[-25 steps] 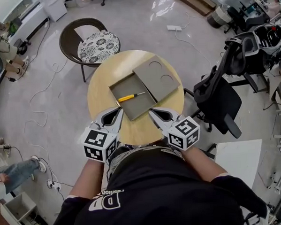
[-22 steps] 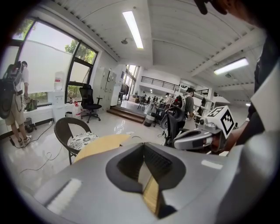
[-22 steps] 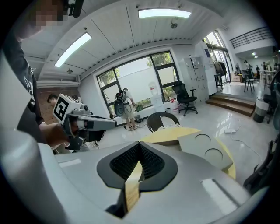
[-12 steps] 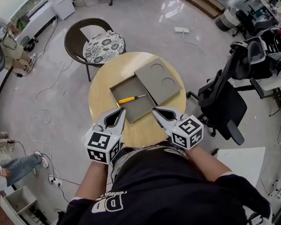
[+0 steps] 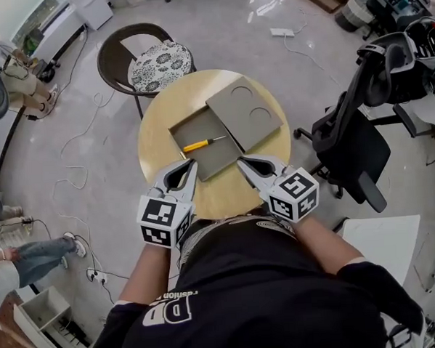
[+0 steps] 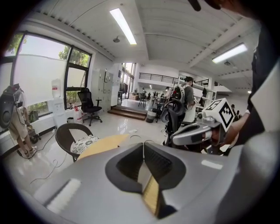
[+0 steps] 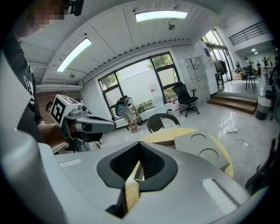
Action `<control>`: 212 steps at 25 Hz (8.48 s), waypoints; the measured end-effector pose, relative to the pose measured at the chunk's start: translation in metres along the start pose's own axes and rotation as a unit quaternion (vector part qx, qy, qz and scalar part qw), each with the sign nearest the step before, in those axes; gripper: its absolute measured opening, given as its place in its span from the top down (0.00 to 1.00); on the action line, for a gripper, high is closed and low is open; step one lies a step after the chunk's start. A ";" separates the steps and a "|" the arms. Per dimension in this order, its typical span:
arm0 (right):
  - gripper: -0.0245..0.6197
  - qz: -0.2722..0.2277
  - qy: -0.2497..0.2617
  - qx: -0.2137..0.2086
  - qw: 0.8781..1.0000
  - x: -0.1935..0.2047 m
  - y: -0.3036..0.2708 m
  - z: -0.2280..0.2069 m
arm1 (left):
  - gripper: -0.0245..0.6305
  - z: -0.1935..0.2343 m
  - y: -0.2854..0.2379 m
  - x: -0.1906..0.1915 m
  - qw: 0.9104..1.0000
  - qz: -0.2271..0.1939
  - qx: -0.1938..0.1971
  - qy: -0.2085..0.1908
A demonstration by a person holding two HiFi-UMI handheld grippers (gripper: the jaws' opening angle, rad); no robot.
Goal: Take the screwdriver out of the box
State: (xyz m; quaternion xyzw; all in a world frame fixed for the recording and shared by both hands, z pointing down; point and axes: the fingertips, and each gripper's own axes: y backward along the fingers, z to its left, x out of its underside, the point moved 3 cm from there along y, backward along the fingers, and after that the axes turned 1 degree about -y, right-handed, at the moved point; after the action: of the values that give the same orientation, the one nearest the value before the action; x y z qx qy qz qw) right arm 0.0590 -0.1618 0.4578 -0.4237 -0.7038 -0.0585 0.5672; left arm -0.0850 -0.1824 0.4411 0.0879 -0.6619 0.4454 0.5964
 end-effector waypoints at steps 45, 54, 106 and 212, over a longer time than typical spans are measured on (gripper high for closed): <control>0.96 -0.008 -0.023 0.026 0.999 0.007 0.013 -0.024 | 0.71 0.026 -0.102 0.099 0.936 0.234 0.033 -0.262; 0.96 -0.008 -0.039 0.042 0.998 0.011 0.021 -0.037 | 0.71 0.037 -0.143 0.133 0.917 0.283 0.055 -0.276; 0.96 0.004 -0.100 0.104 0.990 0.046 0.051 -0.061 | 0.75 0.052 -0.225 0.179 0.849 0.400 0.152 -0.310; 0.96 -0.025 0.026 -0.023 0.999 -0.022 0.003 -0.001 | 0.75 -0.004 0.019 -0.007 0.988 -0.072 0.029 0.131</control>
State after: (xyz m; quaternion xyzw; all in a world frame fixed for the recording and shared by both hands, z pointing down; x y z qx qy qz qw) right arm 0.0618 -0.1725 0.4385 -0.4175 -0.6978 -0.1001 0.5734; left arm -0.0928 -0.1716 0.4258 0.0937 -0.5567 0.4280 0.7058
